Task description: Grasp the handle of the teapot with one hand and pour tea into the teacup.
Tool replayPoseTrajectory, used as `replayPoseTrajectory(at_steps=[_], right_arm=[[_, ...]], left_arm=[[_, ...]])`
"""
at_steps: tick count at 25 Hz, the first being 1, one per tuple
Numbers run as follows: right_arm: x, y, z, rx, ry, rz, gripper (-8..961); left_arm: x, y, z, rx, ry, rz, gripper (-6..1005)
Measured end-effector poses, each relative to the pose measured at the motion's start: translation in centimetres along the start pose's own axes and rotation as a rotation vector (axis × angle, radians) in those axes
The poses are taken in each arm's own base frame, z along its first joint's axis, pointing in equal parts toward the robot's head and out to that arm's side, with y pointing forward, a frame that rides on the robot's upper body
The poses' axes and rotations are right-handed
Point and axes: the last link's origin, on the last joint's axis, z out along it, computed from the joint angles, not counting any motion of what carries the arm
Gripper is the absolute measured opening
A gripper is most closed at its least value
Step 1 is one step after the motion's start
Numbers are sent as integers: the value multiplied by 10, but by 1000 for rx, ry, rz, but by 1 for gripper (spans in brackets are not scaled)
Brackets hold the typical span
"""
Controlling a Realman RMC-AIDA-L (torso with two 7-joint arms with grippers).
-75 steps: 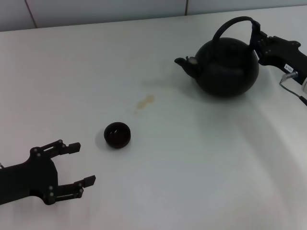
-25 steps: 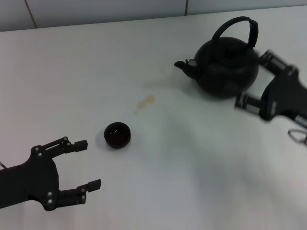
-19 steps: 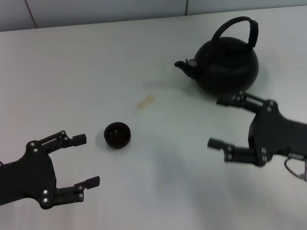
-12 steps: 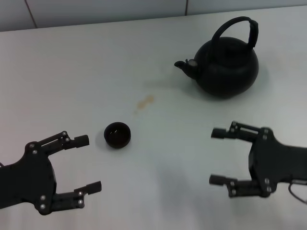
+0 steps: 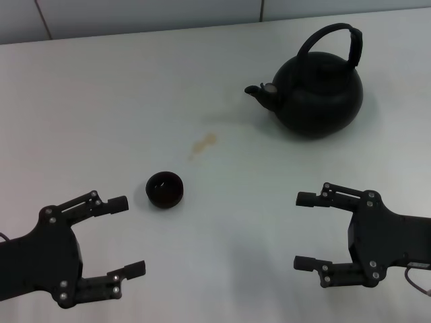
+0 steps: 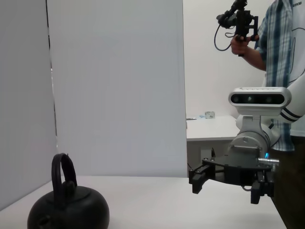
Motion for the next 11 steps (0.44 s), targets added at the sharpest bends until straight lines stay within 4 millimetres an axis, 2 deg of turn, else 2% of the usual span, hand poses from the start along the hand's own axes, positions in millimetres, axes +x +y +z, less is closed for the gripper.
replayPoseTrajectory(at_steps=[11], right_arm=[[0, 0, 0, 2, 0, -2, 826]], left_arm=[[-5, 4, 0, 3, 4, 2, 842]])
